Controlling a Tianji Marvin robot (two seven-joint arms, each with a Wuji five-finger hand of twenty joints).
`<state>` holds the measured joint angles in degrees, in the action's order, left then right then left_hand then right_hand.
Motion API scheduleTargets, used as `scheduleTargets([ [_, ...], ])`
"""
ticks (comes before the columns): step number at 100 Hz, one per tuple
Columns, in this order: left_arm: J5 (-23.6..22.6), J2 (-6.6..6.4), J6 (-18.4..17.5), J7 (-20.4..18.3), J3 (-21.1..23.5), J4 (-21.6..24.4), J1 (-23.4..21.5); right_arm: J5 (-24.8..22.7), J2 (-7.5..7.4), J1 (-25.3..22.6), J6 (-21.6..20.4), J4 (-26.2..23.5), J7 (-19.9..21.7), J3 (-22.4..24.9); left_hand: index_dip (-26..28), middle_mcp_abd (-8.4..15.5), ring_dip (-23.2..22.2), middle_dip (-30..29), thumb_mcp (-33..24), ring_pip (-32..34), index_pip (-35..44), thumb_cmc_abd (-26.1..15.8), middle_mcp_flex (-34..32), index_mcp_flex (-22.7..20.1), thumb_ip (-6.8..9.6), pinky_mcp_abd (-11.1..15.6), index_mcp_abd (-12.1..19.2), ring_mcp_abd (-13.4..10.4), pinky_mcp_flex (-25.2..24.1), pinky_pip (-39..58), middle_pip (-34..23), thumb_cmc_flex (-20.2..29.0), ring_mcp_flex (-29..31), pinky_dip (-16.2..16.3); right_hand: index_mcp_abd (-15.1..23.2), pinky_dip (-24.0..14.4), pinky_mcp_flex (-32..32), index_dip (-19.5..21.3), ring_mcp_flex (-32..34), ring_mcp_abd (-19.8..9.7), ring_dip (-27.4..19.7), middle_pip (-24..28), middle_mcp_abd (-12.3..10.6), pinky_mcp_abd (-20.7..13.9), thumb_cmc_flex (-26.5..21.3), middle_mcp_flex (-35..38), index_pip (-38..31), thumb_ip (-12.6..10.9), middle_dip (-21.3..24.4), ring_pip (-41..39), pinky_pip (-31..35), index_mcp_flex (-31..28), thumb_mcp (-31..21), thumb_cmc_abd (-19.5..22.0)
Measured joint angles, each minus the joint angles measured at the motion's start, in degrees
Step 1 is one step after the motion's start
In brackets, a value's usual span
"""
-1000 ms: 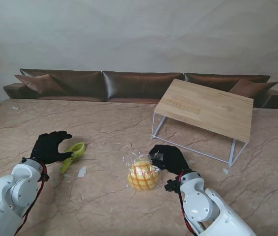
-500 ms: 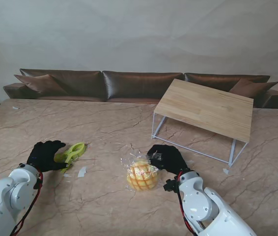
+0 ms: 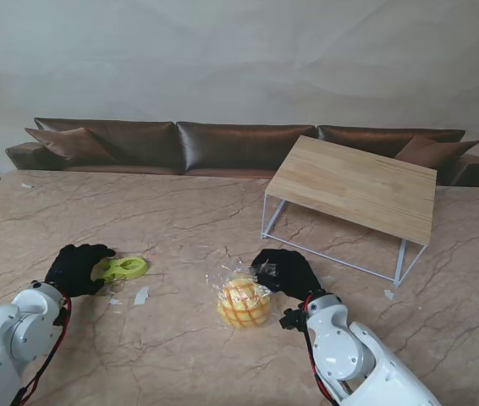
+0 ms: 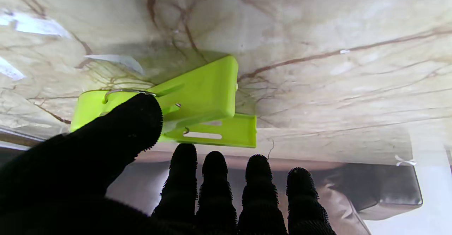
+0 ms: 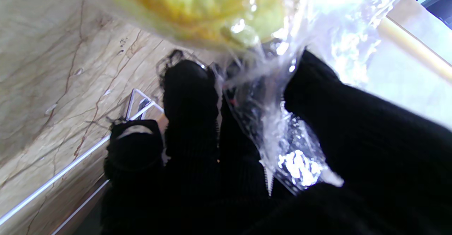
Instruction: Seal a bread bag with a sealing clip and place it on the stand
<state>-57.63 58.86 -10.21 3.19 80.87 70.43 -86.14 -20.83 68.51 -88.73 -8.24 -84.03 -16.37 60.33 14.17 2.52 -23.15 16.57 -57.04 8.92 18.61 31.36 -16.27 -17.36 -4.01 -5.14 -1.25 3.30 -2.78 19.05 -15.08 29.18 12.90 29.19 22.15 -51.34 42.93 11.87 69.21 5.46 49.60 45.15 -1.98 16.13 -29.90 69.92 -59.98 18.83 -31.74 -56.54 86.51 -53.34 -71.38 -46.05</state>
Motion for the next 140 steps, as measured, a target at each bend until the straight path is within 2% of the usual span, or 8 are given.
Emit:
scheduleTargets([
  [7, -0.27, 0.01, -0.84, 0.97, 0.41, -0.14, -0.20, 0.04, 0.01, 0.03, 0.00, 0.00, 0.06, -0.02, -0.70, 0.05, 0.34, -0.68, 1.92, 0.00, 0.00, 2.84, 0.00, 0.00, -1.29, 0.00, 0.00, 0.00, 0.00, 0.00, 0.00, -1.53, 0.00, -0.47, 0.00, 0.00, 0.00, 0.00, 0.00, 0.00, 0.04, 0.00, 0.00, 0.00, 0.00, 0.00, 0.00, 0.00, 0.00, -0.01, 0.00, 0.00, 0.00, 0.00],
  [19, -1.63, 0.01, -1.59, 4.61, 0.55, -0.61, -0.53, 0.03, 0.01, 0.02, 0.02, -0.02, 0.15, -0.01, -0.58, 0.25, 0.50, -1.24, 1.95, 0.00, 0.19, 4.57, -0.66, -1.42, -1.41, -0.05, 0.63, 0.00, 0.00, 0.27, -0.87, -3.59, 0.65, -0.51, 0.00, 0.04, 0.03, 0.00, 0.00, 0.00, 0.10, 0.00, 0.00, 0.00, 0.00, 0.00, 0.00, 0.00, 0.00, -0.05, 0.00, 0.00, 0.00, 0.00],
  [32, -2.53, -0.05, -2.92, 4.84, 0.63, -0.92, -0.65, 0.00, -0.01, -0.05, 0.02, -0.16, 0.37, 0.12, 0.69, 0.76, 0.56, -1.31, 1.97, 0.01, 2.97, 5.99, -1.39, -3.60, -1.41, -0.11, 1.47, 0.00, 0.00, 1.25, -1.27, -3.89, 1.57, -0.51, 0.00, 0.10, 0.15, 0.00, 0.00, 0.00, 0.13, 0.00, 0.00, 0.00, -0.01, 0.01, 0.00, 0.00, 0.00, -0.63, 0.00, 0.00, 0.00, 0.00],
  [38, -3.10, -0.19, -3.20, 4.53, 0.43, -0.97, -0.66, -0.01, -0.02, -0.07, 0.01, -0.18, 0.43, 0.15, 0.78, 0.82, 0.62, -1.33, 1.96, 0.02, 3.63, 5.79, -2.10, -3.71, -2.24, -0.11, 1.66, 0.00, 0.00, 1.26, -1.30, -4.47, 1.58, -0.51, 0.00, 0.14, 0.59, 0.00, 0.00, 0.00, 0.15, 0.00, 0.00, 0.00, -0.01, 0.01, 0.00, 0.00, 0.00, -0.63, 0.00, 0.00, 0.00, 0.00],
  [108, -5.81, -1.68, -3.95, 2.64, -3.53, -2.73, 2.68, 0.52, -0.04, -0.43, -0.40, -0.45, 0.50, 0.30, 1.49, 1.37, 1.11, -1.88, 4.94, 0.42, 2.61, 5.60, -4.40, -3.13, -2.30, -0.64, 1.18, -0.10, 0.00, 1.27, -1.26, -7.32, 2.40, -1.47, 0.00, 0.80, 0.70, 0.00, 0.61, -0.01, 0.38, 0.00, 0.12, -0.01, -0.02, 0.03, 0.00, 0.00, 0.00, -0.76, 0.01, -0.01, -0.20, 0.00],
  [121, -5.32, -1.86, -3.41, 2.84, -5.78, -4.66, 4.92, 0.59, -0.04, -0.42, -0.69, -0.41, 0.52, 0.26, 3.04, 1.43, 1.11, -1.88, 4.91, 1.13, 2.59, 4.01, -8.01, -3.18, -2.30, -0.70, 0.77, -0.24, 0.10, 5.05, -1.78, -6.92, 5.48, -0.69, 0.00, 0.81, 0.70, 0.00, 0.61, -0.01, 0.39, 0.02, 0.12, -0.01, -0.02, 0.03, 0.00, 0.00, 0.00, -0.76, 0.01, -0.01, -0.21, 0.00],
  [129, -4.83, -1.86, -3.22, 2.59, -7.00, -5.84, 6.11, 0.70, -0.04, -0.39, -0.88, -0.33, 0.62, 0.21, 3.50, 1.44, 1.11, -1.88, 4.70, 1.45, 4.68, 3.16, -10.13, -7.53, -2.30, -0.73, 1.83, -0.38, 0.18, 6.99, -1.86, -6.37, 6.65, -0.50, 0.00, 0.81, 0.70, 0.00, 0.61, -0.01, 0.40, 0.02, 0.12, -0.01, -0.02, 0.03, 0.00, 0.00, 0.00, -0.76, 0.01, -0.01, -0.21, 0.00],
  [140, -3.75, -1.86, -2.67, 2.57, -8.78, -7.24, 7.63, 0.83, -0.05, -0.31, -1.18, -0.25, 0.82, 0.12, 3.57, 1.44, 0.29, -1.30, 3.22, 2.99, 6.17, 2.29, -14.86, -7.36, -2.30, -1.22, 2.13, -0.46, 0.31, 13.02, -2.85, -5.14, 10.76, 0.63, 0.00, 0.82, 0.70, 0.00, 0.61, -0.01, 0.40, 0.02, 0.12, -0.01, -0.03, 0.03, 0.00, 0.00, 0.00, -0.76, 0.01, -0.01, -0.21, 0.00],
])
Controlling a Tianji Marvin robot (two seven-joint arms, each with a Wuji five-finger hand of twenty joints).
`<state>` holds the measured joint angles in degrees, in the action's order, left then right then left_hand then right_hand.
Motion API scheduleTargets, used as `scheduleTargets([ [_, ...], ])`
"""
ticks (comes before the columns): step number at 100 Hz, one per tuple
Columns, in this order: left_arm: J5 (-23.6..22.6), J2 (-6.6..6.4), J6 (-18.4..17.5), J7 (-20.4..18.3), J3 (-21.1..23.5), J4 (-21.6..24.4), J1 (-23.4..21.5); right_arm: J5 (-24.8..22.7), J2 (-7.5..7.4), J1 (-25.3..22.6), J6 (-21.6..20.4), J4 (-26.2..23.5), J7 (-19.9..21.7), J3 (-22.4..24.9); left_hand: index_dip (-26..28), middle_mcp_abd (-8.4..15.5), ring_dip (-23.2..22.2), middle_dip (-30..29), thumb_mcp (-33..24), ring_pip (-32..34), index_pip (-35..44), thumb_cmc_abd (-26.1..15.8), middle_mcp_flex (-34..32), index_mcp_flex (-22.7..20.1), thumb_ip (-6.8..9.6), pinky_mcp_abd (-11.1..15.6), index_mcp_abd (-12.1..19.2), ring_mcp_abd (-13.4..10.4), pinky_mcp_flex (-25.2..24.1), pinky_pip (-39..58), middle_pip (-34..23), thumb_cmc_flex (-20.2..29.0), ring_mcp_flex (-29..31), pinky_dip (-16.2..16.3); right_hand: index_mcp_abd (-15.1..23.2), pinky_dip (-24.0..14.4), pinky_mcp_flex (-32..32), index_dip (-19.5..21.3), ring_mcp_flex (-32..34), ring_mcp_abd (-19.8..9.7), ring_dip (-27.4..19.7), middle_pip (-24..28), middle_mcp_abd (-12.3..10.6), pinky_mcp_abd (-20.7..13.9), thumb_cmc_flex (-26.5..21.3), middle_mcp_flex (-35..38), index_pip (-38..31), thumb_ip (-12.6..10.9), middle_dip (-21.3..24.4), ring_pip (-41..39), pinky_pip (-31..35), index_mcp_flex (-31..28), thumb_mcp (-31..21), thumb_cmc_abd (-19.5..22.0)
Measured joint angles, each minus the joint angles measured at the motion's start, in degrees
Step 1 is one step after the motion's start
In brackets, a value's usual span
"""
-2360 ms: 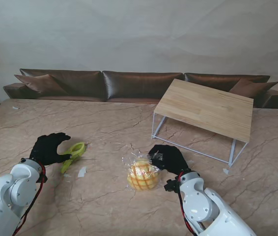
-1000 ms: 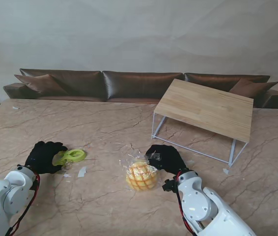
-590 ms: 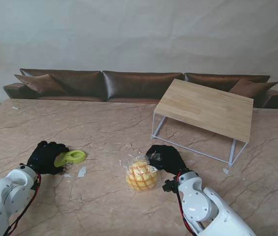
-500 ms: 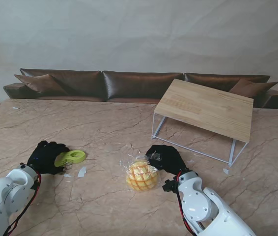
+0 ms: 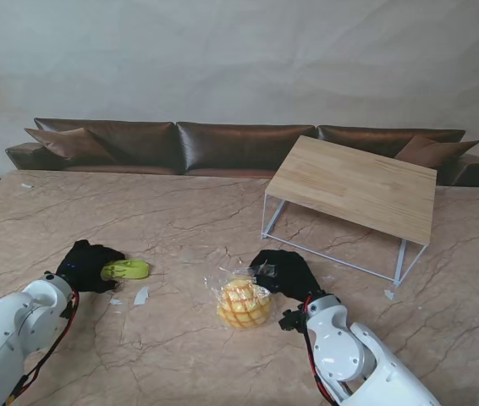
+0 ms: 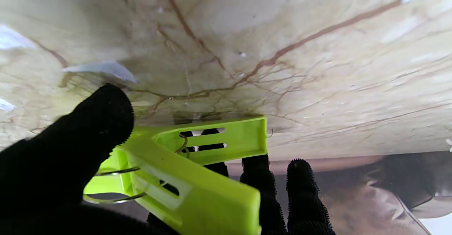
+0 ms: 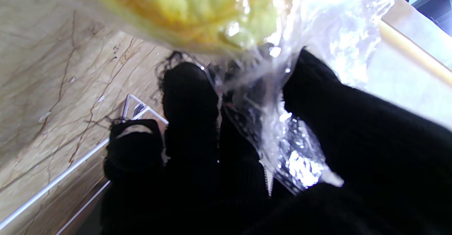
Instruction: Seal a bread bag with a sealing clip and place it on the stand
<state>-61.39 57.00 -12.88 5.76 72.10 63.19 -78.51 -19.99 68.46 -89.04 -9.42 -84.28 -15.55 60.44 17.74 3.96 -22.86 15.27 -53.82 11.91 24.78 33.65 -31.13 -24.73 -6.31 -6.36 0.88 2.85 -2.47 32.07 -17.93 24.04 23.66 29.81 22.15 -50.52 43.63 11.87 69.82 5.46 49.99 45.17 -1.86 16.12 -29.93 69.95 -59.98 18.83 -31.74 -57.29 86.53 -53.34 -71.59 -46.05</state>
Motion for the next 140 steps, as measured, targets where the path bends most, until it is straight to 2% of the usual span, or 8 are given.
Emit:
scheduleTargets([
  [24, 1.45, -0.03, 1.68, 2.21, -5.08, -3.66, 4.56, 0.40, 0.00, 0.17, -0.54, 0.38, 0.07, -0.24, 15.05, 2.36, -7.55, 8.29, -2.26, 5.83, 19.88, 0.38, -4.89, 1.12, 0.00, -1.60, 4.65, 1.14, 2.32, 11.21, -2.00, 2.42, 9.40, 0.81, 0.00, 0.60, 0.00, 0.00, 0.00, 0.00, 0.00, 0.01, 0.00, 0.00, 0.00, 0.00, 0.00, 0.00, 0.00, -0.01, 0.00, 0.00, -0.01, 0.00],
  [38, 2.95, -0.03, 1.65, 2.27, -7.01, -5.31, 6.60, 0.44, 0.00, 0.18, -0.61, 0.39, 0.15, -0.24, 11.09, 4.19, -12.13, 26.47, -1.26, 7.58, 17.99, 1.36, -5.99, -1.50, -3.82, -2.08, 4.51, 1.15, 2.60, 12.06, -3.13, 5.96, 11.33, 0.71, 0.00, 0.62, 0.00, 0.00, 0.00, 0.00, 0.00, 0.01, 0.00, 0.00, 0.00, 0.00, 0.00, 0.00, 0.00, -0.01, 0.00, 0.00, -0.01, 0.00],
  [51, 3.35, -0.04, 1.72, 0.44, -8.13, -5.53, 8.03, 0.44, 0.01, 0.17, -0.94, 0.39, 0.23, -0.15, 7.37, 6.53, -19.15, 42.44, 1.58, 11.34, 14.64, 1.70, -13.29, -2.70, -3.84, -2.88, 4.72, 3.37, 3.65, 13.02, -9.56, 6.78, 12.37, 0.58, 0.00, 0.64, 0.00, 0.00, 0.00, 0.00, 0.00, 0.01, 0.00, 0.00, -0.01, 0.00, 0.00, 0.00, 0.00, -0.01, 0.00, 0.00, -0.01, 0.00],
  [59, 5.66, -0.07, 2.08, -0.70, -9.17, -6.10, 9.09, 0.45, 0.00, 0.13, -1.17, 0.39, 0.49, -0.07, 6.72, 6.58, -25.62, 42.96, 4.58, 14.26, 19.35, 2.55, -14.91, -2.70, -3.84, -3.50, 6.06, 4.35, 4.59, 14.69, -11.70, 6.61, 12.49, 0.57, 0.00, 0.65, 0.00, 0.00, 0.00, 0.00, 0.00, 0.01, 0.00, 0.00, -0.01, 0.00, 0.00, 0.00, 0.00, -0.01, 0.00, 0.00, -0.01, 0.00],
  [69, 7.03, -0.05, 2.24, -0.29, -10.98, -7.74, 10.63, 0.50, -0.06, 0.11, -1.24, 0.38, 0.78, -0.04, 15.93, 7.98, -27.92, 37.99, 8.02, 17.75, 25.95, 3.47, -13.93, -3.18, -3.85, -3.68, 11.76, 4.61, 5.59, 15.71, -18.23, 6.57, 10.94, 0.72, 0.00, 0.65, 0.00, 0.00, 0.00, 0.00, 0.00, 0.01, 0.00, 0.00, -0.01, 0.00, 0.00, 0.00, 0.00, -0.01, 0.00, 0.00, -0.01, 0.00],
  [98, 11.62, 0.00, 0.82, 0.46, -13.30, -11.15, 13.51, 0.76, -0.18, 0.09, -1.50, 0.33, 1.11, -0.02, 35.86, 8.19, -26.31, 20.80, -0.49, 19.27, 25.50, 11.47, -21.31, -12.22, -5.02, -4.20, 11.68, 3.88, 15.47, 24.97, -20.04, 3.35, 15.75, 2.19, 0.00, 1.11, 0.00, 0.00, 0.00, 0.00, 0.00, 0.02, 0.00, 0.00, -0.01, 0.00, 0.00, 0.00, 0.00, -0.03, 0.00, 0.00, -0.01, 0.00],
  [110, 12.83, 0.26, 0.27, 3.07, -16.65, -14.38, 16.11, 0.83, -0.19, 0.09, -1.79, 0.36, 1.14, -0.02, 39.67, 7.65, -26.48, 30.67, -0.25, 22.23, 25.50, 15.16, -29.14, -16.62, -9.11, -5.21, 11.82, 4.81, 17.70, 28.02, -11.27, 6.23, 19.57, 3.79, 0.00, 1.24, 0.02, 0.00, 0.00, 0.00, 0.00, 0.03, 0.00, 0.00, -0.01, 0.00, 0.00, 0.00, 0.00, -0.57, 0.00, 0.00, -0.01, 0.00],
  [140, 21.27, 1.49, -0.74, 4.56, -25.79, -22.89, 23.01, 1.04, -0.21, -0.20, -2.04, 0.37, 1.28, 0.14, 43.39, 7.41, -39.23, 45.44, 0.00, 33.93, 27.50, 16.24, -31.65, -17.72, -10.71, -6.39, 11.79, 6.24, 18.58, 29.86, -14.12, 7.45, 19.14, 4.85, 0.00, 1.27, 0.06, 0.01, 0.00, 0.00, 0.01, 0.03, 0.00, 0.00, -0.01, 0.00, 0.00, 0.00, 0.00, -0.58, 0.00, 0.00, -0.01, 0.00],
])
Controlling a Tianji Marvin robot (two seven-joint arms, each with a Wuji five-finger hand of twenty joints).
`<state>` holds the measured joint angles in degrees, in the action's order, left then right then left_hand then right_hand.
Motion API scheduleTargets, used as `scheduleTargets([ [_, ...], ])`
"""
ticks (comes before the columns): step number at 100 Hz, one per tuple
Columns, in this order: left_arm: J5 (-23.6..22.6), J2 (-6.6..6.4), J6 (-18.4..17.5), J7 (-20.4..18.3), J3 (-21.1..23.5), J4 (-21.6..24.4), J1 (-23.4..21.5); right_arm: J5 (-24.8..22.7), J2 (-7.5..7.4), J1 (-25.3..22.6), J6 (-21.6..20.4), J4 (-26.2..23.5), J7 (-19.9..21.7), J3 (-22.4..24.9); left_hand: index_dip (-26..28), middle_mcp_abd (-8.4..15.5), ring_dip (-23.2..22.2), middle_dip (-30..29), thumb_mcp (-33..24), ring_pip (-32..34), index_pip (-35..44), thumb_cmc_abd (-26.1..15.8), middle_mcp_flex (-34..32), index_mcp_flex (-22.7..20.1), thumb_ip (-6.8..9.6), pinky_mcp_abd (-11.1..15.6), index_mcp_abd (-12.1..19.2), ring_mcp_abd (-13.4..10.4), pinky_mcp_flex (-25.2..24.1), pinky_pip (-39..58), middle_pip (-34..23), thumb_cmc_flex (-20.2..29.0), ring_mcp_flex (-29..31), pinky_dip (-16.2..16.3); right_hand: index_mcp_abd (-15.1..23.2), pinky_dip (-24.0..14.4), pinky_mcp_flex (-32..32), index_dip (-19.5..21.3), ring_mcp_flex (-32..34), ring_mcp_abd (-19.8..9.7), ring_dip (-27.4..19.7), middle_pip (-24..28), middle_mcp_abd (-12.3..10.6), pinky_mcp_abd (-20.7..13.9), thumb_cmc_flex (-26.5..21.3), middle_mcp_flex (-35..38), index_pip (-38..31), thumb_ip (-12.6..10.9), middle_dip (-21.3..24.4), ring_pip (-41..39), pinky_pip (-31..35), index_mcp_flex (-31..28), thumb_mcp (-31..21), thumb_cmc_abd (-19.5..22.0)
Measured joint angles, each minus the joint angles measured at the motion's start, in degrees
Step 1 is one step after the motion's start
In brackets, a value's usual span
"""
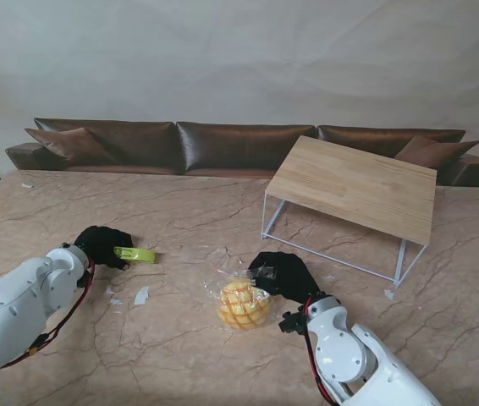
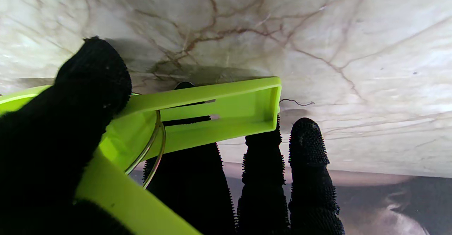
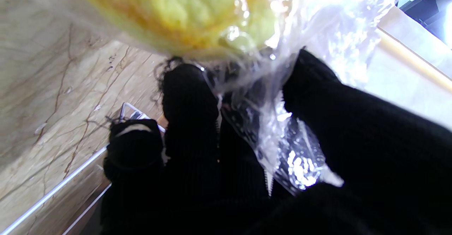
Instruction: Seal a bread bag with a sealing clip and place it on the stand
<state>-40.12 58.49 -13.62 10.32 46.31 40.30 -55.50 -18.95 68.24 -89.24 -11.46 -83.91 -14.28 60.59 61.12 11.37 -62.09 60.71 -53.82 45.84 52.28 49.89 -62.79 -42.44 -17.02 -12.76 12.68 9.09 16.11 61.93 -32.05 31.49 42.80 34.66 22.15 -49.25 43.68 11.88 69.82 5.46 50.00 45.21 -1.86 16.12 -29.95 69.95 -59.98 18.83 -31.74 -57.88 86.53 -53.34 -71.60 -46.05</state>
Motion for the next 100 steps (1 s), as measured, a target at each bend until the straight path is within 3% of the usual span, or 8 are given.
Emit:
scheduleTargets([
  [14, 3.18, 1.32, -1.47, 2.44, -3.70, -4.88, 2.53, -0.01, -0.05, -0.21, -0.07, -0.05, 0.19, 0.13, -4.51, -0.32, -5.70, 2.25, -2.92, 3.83, 7.60, -0.40, 0.05, 2.44, -2.75, -0.66, 0.00, 0.02, -0.03, 0.45, -5.58, -3.61, 0.35, 0.35, 0.00, 0.01, 0.31, 0.00, 0.01, 0.00, 0.00, 0.00, 0.00, 0.00, 0.00, 0.00, 0.00, 0.00, 0.00, 0.00, 0.00, 0.00, 0.00, 0.00],
  [49, 6.97, 2.64, -2.81, 2.90, -8.42, -9.33, 5.69, -0.07, -0.06, -0.22, -0.37, -0.12, 0.04, -0.07, -22.88, 0.03, -8.24, 3.03, -0.66, 7.63, 14.57, -0.92, 1.63, 4.34, -2.94, -3.34, 1.29, 1.19, -0.06, 6.23, -11.29, -3.86, 2.32, 3.35, 0.00, 0.04, 0.33, 0.00, 0.02, 0.00, 0.00, 0.03, 0.00, 0.00, 0.00, 0.00, 0.00, 0.00, 0.00, -0.01, 0.02, 0.00, 0.00, 0.00],
  [61, 7.47, 2.72, -2.75, 2.35, -9.47, -9.78, 6.31, 0.02, -0.06, -0.17, -0.50, -0.02, 0.08, -0.18, -10.53, 0.76, -8.24, 4.19, -0.35, 9.15, 11.68, -1.91, 5.37, 4.33, -2.94, -3.85, 1.41, 1.32, -0.23, 6.76, -15.73, -4.38, 1.56, 4.06, 0.00, 0.04, 0.33, 0.00, 0.02, 0.00, 0.01, 0.05, 0.00, 0.00, 0.00, 0.00, 0.00, 0.00, 0.00, -0.01, 0.09, 0.00, 0.00, 0.00],
  [68, 7.47, 2.75, -2.62, 2.20, -9.79, -9.84, 6.47, 0.02, -0.07, -0.15, -0.52, -0.02, 0.26, -0.19, -4.06, 0.87, -6.68, 4.37, -0.80, 10.13, 11.60, -2.10, 10.18, 4.08, -2.81, -3.87, 1.02, 0.51, -0.38, 7.25, -13.46, -5.05, -0.28, 4.14, 0.00, 0.04, 0.33, 0.00, 0.02, 0.00, 0.00, 0.05, 0.00, 0.00, 0.00, 0.00, 0.00, 0.00, 0.00, -0.01, 0.26, 0.00, 0.00, 0.00],
  [73, 7.49, 2.83, -2.62, 2.23, -9.92, -10.02, 6.59, 0.03, -0.08, -0.12, -0.54, -0.01, 0.42, -0.19, 0.16, 0.77, -3.56, 1.39, -0.93, 10.65, 11.60, -2.44, 11.54, 2.88, 0.55, -3.87, 0.49, 0.01, 0.29, 7.35, -14.87, -5.88, -0.55, 4.14, 0.00, 0.04, 0.33, 0.00, 0.07, 0.00, 0.01, 0.05, 0.00, 0.00, 0.00, 0.00, 0.00, 0.00, 0.00, -0.01, 0.39, 0.00, 0.00, 0.00],
  [78, 7.52, 2.85, -2.64, 2.25, -10.13, -10.12, 6.73, 0.08, -0.08, -0.10, -0.55, -0.01, 0.55, -0.19, 2.23, 0.66, -2.73, -1.20, -1.04, 10.65, 11.60, -2.44, 11.56, 1.56, 2.37, -3.23, 0.17, 0.01, 5.40, 8.68, -16.51, -6.20, -0.05, 4.14, 0.00, 0.05, 0.35, 0.00, 0.12, 0.00, 0.01, 0.06, 0.00, 0.00, 0.00, 0.00, 0.00, 0.00, 0.00, -0.01, 0.45, 0.00, 0.00, 0.00],
  [87, 8.25, 3.13, -3.03, 2.25, -10.76, -10.83, 7.25, 0.15, -0.10, -0.05, -0.58, 0.02, 0.62, -0.19, 3.61, -0.52, -0.52, -4.94, -0.26, 10.59, 11.60, -1.70, 9.29, -0.66, 2.31, -1.31, -0.60, -0.09, 14.24, 10.17, -17.09, -4.72, 2.51, 1.12, 0.00, 0.05, 0.44, 0.00, 0.57, 0.00, 0.01, 0.08, 0.00, 0.00, 0.00, 0.00, 0.00, 0.00, 0.00, -0.03, 0.45, 0.00, 0.00, 0.00],
  [100, 10.65, 4.23, -4.87, 2.36, -11.36, -13.39, 8.33, 0.14, -0.12, 0.04, -0.67, 0.12, 0.63, -0.23, 3.61, -2.46, 5.19, -4.33, 3.70, 10.80, 10.84, 0.15, -2.13, -4.44, 1.86, -0.47, -0.90, -0.65, 21.52, 11.94, -6.66, -0.51, 8.40, -3.85, 0.00, 0.06, 0.50, 0.00, 0.64, 0.00, 0.01, 0.10, 0.00, 0.00, 0.00, 0.01, 0.00, 0.00, 0.00, -0.03, 0.46, 0.00, 0.00, 0.00],
])
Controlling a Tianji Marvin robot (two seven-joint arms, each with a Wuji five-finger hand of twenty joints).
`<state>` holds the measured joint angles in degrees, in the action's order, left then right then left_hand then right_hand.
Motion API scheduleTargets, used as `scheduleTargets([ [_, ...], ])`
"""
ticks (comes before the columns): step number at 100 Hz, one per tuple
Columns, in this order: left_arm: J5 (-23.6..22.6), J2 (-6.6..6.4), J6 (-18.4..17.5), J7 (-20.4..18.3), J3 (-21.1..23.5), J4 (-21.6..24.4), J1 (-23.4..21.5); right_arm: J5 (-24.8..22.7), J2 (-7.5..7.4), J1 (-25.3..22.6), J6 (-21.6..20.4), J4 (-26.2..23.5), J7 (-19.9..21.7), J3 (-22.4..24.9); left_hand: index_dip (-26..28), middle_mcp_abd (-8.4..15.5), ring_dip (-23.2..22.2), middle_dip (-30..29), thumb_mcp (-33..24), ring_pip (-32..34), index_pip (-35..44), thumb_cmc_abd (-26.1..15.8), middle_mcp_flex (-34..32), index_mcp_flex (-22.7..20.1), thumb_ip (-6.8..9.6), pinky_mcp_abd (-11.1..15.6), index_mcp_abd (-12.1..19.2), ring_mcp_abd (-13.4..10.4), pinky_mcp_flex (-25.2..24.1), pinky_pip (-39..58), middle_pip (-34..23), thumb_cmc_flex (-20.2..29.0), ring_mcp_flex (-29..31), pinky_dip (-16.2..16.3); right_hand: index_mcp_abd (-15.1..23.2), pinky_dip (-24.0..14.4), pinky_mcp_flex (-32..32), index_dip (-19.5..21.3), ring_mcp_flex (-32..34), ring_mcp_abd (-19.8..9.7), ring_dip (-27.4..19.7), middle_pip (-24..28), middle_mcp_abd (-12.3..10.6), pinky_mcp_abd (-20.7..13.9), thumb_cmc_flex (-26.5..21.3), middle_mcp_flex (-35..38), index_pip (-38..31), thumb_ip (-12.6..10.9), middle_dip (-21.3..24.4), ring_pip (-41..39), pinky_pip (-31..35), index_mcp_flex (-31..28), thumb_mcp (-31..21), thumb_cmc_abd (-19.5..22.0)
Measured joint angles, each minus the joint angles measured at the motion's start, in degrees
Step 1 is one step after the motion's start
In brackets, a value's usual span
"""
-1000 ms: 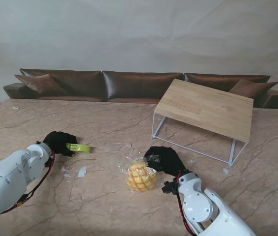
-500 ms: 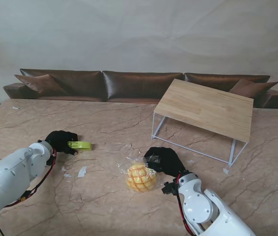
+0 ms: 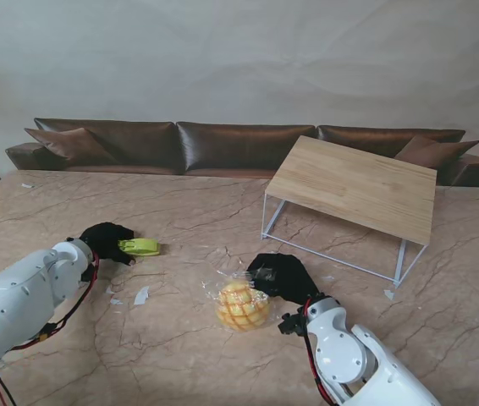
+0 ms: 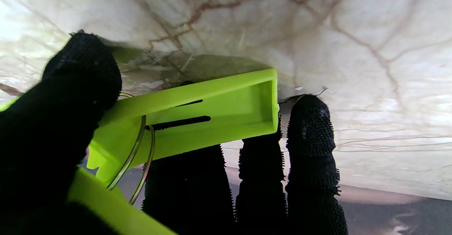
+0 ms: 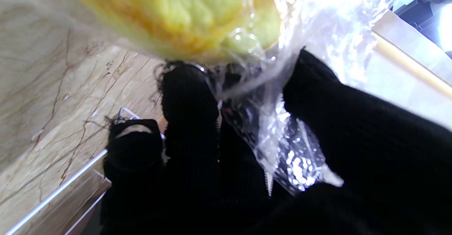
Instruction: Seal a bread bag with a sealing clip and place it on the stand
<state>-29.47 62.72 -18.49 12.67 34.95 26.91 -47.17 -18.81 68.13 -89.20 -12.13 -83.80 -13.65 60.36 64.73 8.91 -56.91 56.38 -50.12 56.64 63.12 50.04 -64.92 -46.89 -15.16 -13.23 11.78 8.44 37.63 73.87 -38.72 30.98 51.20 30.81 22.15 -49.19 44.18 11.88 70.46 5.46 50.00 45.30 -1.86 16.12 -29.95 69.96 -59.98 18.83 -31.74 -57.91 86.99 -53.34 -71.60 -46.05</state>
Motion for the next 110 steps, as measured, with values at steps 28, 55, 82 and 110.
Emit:
scheduleTargets([
  [28, 3.41, 1.94, -3.09, 0.41, -5.29, -5.82, 3.10, -0.24, -0.10, -0.03, 0.01, -0.04, 0.30, 0.11, 2.99, -0.16, 2.36, 3.08, -1.58, 7.09, 0.00, 0.43, -1.35, -1.45, -1.80, -2.05, -0.12, 0.00, 2.19, 8.04, -5.06, -1.12, 0.05, 7.90, 0.00, 0.01, 0.02, 0.00, 0.01, 0.00, 0.00, 0.00, 0.00, 0.00, 0.00, 0.00, 0.00, 0.00, 0.00, -0.01, 0.01, 0.00, 0.00, 0.00],
  [55, 4.69, 3.24, -4.82, 1.32, -4.77, -8.28, 2.91, -0.24, -0.19, 0.03, -0.07, -0.03, 0.45, 0.05, 6.53, -1.50, 8.19, 3.11, -7.49, 22.21, 6.47, -0.28, -1.55, -2.97, 1.71, -5.69, -0.62, -0.02, 9.19, 16.08, -20.30, -5.27, 3.11, 11.81, 0.00, 0.02, 0.03, 0.00, 0.02, 0.00, 0.00, 0.01, 0.00, 0.00, 0.00, 0.00, 0.00, 0.00, 0.00, -0.02, 0.01, 0.00, 0.00, 0.01],
  [82, 3.86, 3.18, -7.98, 4.96, -2.24, -8.47, 0.65, -0.16, -0.20, 0.34, -0.10, 0.34, 0.54, -0.29, 8.71, -4.83, 13.09, 1.35, -9.51, 31.35, 12.75, -4.88, -3.49, -5.79, 10.65, -9.37, -4.46, -0.76, 20.68, 21.86, -31.70, -7.74, 10.34, 8.96, 0.00, 0.03, 0.04, 0.00, 0.03, 0.00, 0.00, 0.01, 0.00, 0.00, 0.00, 0.00, 0.00, 0.00, 0.00, -0.03, 0.02, 0.00, 0.00, 0.01],
  [110, -10.28, -0.31, -4.07, 8.31, 12.73, 5.09, -9.24, -0.26, -0.16, 0.53, 0.21, 0.55, 0.15, -0.60, 8.96, -7.72, 14.29, -0.40, -11.74, 29.68, 13.99, -8.09, -3.50, -6.88, 18.45, -9.76, -8.13, -1.13, 21.34, 23.51, -32.41, -7.32, 10.38, 10.43, 0.00, 0.03, 0.16, 0.00, 0.11, 0.00, 0.00, 0.01, 0.00, 0.00, 0.00, 0.01, 0.00, 0.00, 0.00, -0.63, 0.05, 0.00, 0.00, 0.01],
])
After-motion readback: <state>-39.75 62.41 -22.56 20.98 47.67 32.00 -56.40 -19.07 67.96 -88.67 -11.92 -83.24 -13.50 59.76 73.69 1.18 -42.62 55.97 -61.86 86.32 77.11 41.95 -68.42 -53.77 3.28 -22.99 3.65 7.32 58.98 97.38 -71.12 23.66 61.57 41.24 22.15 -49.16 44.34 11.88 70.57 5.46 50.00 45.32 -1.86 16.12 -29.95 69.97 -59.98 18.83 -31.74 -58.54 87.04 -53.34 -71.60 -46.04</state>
